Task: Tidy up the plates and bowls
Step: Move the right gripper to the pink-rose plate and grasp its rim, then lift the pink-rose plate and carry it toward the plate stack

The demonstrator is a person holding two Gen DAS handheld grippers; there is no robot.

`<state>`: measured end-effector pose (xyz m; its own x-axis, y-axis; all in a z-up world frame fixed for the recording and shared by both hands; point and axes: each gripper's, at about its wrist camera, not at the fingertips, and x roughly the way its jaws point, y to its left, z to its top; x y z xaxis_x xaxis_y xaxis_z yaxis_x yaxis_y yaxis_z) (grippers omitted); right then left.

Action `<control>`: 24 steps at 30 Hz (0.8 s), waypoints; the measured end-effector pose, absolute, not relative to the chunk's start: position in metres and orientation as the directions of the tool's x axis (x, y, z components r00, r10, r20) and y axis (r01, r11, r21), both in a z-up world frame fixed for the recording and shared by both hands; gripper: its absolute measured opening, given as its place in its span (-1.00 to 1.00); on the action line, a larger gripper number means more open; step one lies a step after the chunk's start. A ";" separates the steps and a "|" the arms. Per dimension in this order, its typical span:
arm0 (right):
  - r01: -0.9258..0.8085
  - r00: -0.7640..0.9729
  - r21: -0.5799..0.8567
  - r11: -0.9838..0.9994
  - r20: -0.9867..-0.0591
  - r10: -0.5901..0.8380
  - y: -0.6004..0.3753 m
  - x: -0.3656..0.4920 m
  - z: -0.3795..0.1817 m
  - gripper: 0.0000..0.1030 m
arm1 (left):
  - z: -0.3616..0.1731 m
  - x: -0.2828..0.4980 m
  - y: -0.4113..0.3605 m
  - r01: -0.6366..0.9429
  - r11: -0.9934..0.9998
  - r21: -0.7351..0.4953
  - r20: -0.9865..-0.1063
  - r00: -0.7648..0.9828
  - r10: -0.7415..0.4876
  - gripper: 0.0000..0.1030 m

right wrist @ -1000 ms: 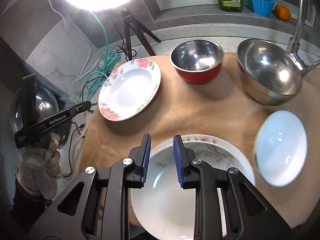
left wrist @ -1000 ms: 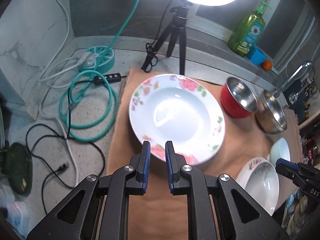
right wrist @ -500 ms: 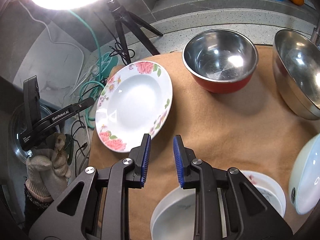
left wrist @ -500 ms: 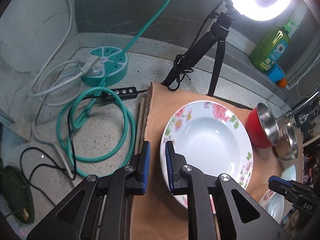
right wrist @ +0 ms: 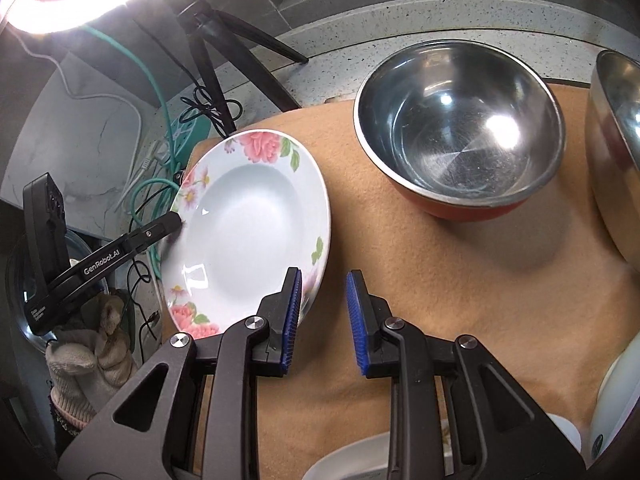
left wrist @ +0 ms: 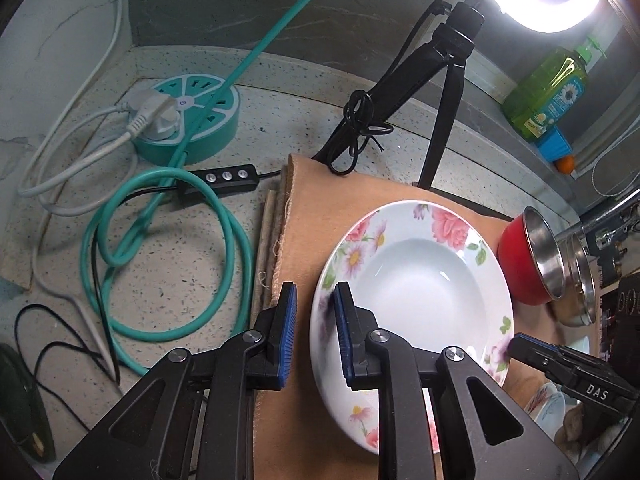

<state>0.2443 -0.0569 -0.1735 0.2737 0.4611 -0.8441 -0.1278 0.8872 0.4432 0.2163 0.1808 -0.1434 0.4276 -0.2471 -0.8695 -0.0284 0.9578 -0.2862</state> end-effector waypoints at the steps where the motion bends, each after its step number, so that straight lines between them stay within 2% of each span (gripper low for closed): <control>1: -0.125 0.272 0.445 0.887 -0.844 0.462 -0.057 0.245 -0.174 -0.54 | -0.144 0.217 0.181 -0.029 0.955 -0.295 -0.869 0.425 -0.255 -0.66; 6: -0.128 0.267 0.447 0.886 -0.844 0.464 -0.053 0.252 -0.177 -0.56 | -0.144 0.220 0.176 -0.011 0.956 -0.293 -0.867 0.425 -0.261 -0.74; 8: -0.135 0.265 0.443 0.886 -0.846 0.463 -0.051 0.253 -0.178 -0.71 | -0.144 0.220 0.174 -0.003 0.960 -0.281 -0.869 0.425 -0.253 -0.73; 11: -0.146 0.256 0.446 0.883 -0.845 0.469 -0.047 0.253 -0.178 -0.77 | -0.144 0.221 0.175 -0.004 0.958 -0.288 -0.869 0.422 -0.259 -0.74; 24: -0.142 0.250 0.453 0.880 -0.844 0.474 -0.046 0.249 -0.175 -0.77 | -0.143 0.215 0.174 -0.026 0.958 -0.284 -0.872 0.422 -0.247 -0.74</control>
<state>0.2492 -0.0464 -0.1747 0.2499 0.4745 -0.8441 -0.1423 0.8802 0.4527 0.2154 0.1737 -0.1431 0.4218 -0.2474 -0.8723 -0.0258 0.9584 -0.2843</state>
